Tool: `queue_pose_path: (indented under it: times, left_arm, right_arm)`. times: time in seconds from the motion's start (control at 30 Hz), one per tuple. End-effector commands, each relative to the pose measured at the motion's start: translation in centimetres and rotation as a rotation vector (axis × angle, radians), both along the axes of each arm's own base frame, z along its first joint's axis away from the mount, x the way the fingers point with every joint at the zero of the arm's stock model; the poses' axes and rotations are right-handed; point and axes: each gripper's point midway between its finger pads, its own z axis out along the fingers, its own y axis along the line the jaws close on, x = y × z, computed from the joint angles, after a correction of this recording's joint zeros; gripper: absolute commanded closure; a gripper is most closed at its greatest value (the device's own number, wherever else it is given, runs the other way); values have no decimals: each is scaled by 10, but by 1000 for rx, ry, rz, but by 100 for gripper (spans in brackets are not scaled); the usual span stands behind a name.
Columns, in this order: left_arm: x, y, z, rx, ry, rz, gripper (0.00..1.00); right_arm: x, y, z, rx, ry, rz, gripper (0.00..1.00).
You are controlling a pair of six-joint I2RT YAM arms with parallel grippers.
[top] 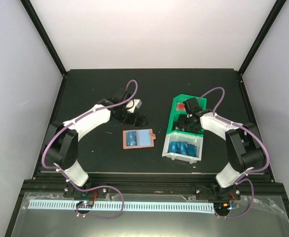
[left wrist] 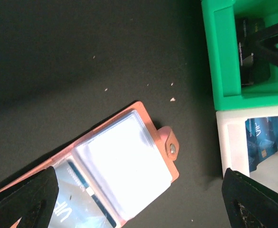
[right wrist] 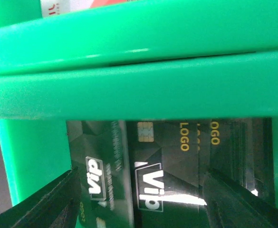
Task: Put the credit cards into the card holder
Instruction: Pick up the credit card from the storage box.
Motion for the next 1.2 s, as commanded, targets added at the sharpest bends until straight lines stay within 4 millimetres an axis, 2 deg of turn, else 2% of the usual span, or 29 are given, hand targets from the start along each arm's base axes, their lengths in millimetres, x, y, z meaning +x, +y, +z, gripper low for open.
queue_pose_path:
  times: [0.0, 0.17, 0.43, 0.57, 0.77, 0.87, 1.0, 1.17]
  left_arm:
    - [7, -15, 12, -42, -11, -71, 6]
    - [9, -24, 4, -62, 36, -94, 13]
    - [21, -30, 8, -58, 34, -88, 15]
    - [26, -32, 10, -55, 32, -84, 15]
    - [29, -31, 11, -36, 29, -91, 15]
    - [29, -29, 9, -22, 34, -93, 15]
    - [28, -29, 8, -16, 37, -93, 15]
    - [30, -29, 8, -17, 39, -89, 15]
  right_arm:
    - [4, 6, -8, 57, 29, -44, 29]
    - [12, 18, -4, 110, 22, -20, 40]
    - [21, 16, 19, 78, -20, 20, 61]
    - [21, 8, 21, 24, -11, 11, 60]
    - [22, 18, 20, 65, -7, 44, 65]
    - [20, 12, 15, 46, 11, 5, 65]
    - [13, -7, 5, -44, 46, -59, 54]
    - [14, 1, -4, -17, 65, -27, 54]
